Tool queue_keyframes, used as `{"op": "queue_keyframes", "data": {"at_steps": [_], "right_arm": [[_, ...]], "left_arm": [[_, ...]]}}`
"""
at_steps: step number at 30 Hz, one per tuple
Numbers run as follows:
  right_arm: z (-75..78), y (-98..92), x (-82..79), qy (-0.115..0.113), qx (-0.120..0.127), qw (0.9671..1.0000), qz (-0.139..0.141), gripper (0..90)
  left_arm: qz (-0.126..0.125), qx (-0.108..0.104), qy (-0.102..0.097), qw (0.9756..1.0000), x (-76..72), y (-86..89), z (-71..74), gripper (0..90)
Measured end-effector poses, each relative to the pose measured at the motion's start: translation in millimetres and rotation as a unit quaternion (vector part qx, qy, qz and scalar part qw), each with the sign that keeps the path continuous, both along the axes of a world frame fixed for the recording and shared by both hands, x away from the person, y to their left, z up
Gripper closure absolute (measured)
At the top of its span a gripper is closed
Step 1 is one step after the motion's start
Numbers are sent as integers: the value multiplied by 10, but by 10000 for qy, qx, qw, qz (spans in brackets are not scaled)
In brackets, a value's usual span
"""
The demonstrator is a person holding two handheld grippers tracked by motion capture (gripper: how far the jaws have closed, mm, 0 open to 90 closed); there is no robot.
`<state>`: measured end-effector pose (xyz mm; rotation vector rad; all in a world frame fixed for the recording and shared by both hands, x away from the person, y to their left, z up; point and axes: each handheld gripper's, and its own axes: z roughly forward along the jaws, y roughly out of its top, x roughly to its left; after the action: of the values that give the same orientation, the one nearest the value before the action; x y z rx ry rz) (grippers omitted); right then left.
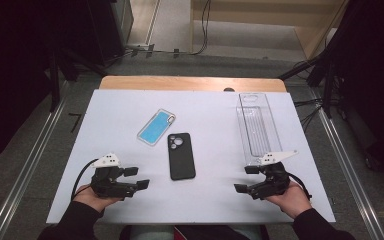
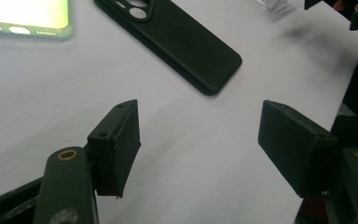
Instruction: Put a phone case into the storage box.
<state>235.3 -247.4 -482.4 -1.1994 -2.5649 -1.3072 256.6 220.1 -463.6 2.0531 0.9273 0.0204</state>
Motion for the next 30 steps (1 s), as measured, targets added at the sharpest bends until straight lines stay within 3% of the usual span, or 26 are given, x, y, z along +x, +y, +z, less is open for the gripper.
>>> {"op": "queue_keyframes", "data": {"at_steps": [4,7,20,22,23,24,30], "right_arm": [[8,1,-13,21,-11,10000,-4,131],[6,-8,-14,-7,-13,10000,-8,131],[9,-15,-22,-5,-11,10000,-39,131],[7,-12,-20,-8,-19,10000,-48,131],[7,-12,-20,-8,-19,10000,-48,131],[6,-12,-18,0,-23,10000,-52,131],[7,-5,-19,0,-27,10000,-81,131]], "left_arm": [[15,78,-167,9998,11,10,-13,330],[4,54,60,10000,34,13,-1,329],[-172,53,-136,9997,31,31,41,331],[-195,109,31,9997,64,26,29,250],[-195,109,31,9997,64,26,29,240],[-156,134,181,9996,93,27,8,239],[-214,192,208,9994,91,24,-7,242]]}}
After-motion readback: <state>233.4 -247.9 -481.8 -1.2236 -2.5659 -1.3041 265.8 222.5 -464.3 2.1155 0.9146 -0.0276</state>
